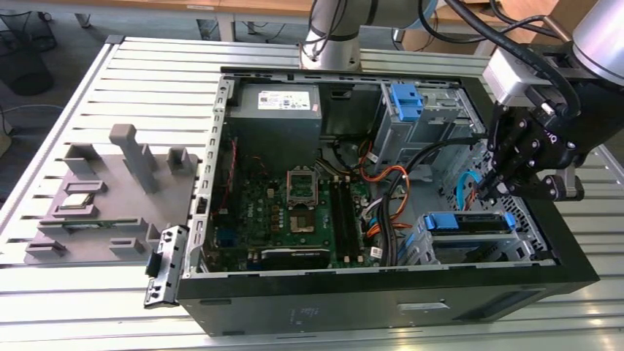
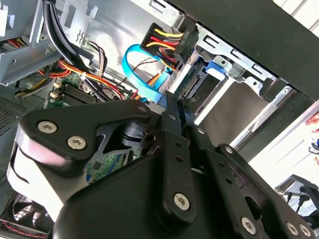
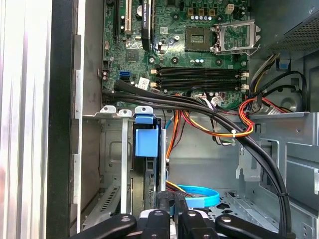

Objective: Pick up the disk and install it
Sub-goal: 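Insert the first disk wire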

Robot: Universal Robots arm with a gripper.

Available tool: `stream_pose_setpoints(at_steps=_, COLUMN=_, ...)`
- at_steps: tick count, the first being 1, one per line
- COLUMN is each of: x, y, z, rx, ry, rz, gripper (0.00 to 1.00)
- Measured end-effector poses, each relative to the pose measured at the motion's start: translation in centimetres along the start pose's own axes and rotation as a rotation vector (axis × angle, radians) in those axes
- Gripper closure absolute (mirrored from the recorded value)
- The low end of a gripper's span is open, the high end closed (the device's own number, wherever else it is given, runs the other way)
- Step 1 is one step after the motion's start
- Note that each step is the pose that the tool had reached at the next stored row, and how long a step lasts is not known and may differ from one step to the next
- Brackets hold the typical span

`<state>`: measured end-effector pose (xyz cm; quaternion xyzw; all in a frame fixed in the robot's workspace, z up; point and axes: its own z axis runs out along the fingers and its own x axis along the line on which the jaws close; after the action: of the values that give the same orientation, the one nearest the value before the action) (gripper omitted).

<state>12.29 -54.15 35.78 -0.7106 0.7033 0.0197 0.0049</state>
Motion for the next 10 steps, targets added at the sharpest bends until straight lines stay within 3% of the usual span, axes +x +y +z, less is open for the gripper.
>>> stream_pose_setpoints(at_steps=10, x=0.0, y=0.01, z=0.01, rx=0.0, ry=0.0, rz=0.0, gripper=0.84)
